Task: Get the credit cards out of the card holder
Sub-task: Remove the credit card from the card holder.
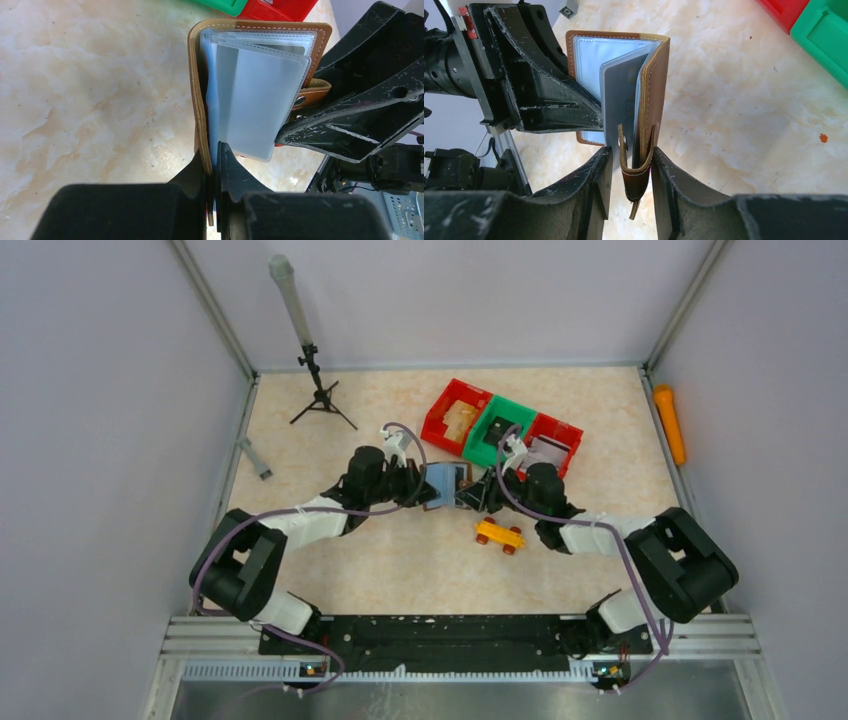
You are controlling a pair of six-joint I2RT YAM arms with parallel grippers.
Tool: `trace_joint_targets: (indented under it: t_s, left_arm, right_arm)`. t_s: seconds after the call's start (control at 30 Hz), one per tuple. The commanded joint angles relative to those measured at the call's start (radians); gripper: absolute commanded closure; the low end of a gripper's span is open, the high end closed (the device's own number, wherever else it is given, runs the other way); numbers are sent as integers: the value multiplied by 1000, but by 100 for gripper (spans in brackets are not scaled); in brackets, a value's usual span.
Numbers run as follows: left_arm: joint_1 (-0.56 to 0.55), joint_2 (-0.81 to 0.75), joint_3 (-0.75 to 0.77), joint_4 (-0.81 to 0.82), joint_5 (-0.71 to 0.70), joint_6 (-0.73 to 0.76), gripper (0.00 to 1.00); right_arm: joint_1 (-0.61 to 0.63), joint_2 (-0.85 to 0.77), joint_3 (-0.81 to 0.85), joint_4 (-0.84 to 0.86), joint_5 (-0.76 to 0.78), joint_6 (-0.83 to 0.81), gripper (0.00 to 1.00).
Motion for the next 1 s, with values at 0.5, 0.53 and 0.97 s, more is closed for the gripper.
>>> trace_joint_targets:
  t_s: [0.5, 0.53, 0.97]
  left_arm:
    - [-18, 20, 57, 118, 130, -15, 100]
    - [-18, 21, 58, 118, 130, -15, 100]
    - [-13, -47, 26, 75, -3, -14, 67]
  right_arm:
    - [20, 43, 75, -7, -17, -29, 48]
    - [20, 43, 76, -9, -15, -29, 48]
    - [20, 13, 79, -87, 92, -40, 69]
